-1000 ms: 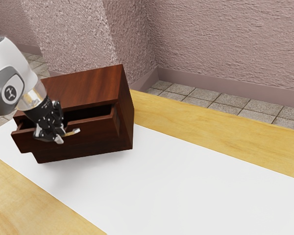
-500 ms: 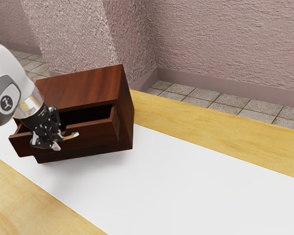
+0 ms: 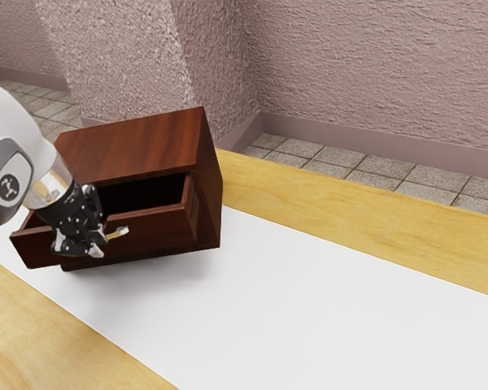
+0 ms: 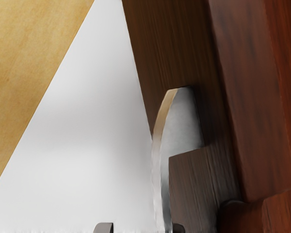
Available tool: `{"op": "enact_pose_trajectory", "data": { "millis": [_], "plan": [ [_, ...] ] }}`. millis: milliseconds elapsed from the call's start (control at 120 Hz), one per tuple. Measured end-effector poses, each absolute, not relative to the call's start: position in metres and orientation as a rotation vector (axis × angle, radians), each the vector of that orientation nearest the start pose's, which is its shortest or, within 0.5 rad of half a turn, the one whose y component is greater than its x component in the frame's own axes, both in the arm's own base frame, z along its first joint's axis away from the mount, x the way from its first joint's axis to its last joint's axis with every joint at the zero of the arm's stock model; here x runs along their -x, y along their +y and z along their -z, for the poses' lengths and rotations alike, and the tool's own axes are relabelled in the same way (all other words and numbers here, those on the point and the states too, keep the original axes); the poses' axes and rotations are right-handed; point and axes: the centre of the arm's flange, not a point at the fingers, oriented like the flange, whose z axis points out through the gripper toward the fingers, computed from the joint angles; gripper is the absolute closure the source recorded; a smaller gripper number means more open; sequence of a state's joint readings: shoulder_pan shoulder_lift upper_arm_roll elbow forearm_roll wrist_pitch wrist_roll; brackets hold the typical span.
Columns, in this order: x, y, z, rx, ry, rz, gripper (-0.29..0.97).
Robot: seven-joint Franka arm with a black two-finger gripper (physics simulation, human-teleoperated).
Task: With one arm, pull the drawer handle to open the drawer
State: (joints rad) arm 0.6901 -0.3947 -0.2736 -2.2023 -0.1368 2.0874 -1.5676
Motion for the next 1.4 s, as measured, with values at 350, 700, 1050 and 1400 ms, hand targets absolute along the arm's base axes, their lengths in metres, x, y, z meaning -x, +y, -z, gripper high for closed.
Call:
{"op": "enact_pose_trajectory", "data": {
  "millis": [350, 700, 1050, 1400],
  "plan": [
    [-0.42, 0.158, -0.565, -1.536, 2.516, -0.346, 0.59],
    [-0.404, 0.153, -0.562, -1.516, 2.526, -0.348, 0.59],
    [-0.386, 0.144, -0.562, -1.491, 2.526, -0.363, 0.59],
    [-0.375, 0.141, -0.563, -1.484, 2.527, -0.382, 0.59]
  ]
}}
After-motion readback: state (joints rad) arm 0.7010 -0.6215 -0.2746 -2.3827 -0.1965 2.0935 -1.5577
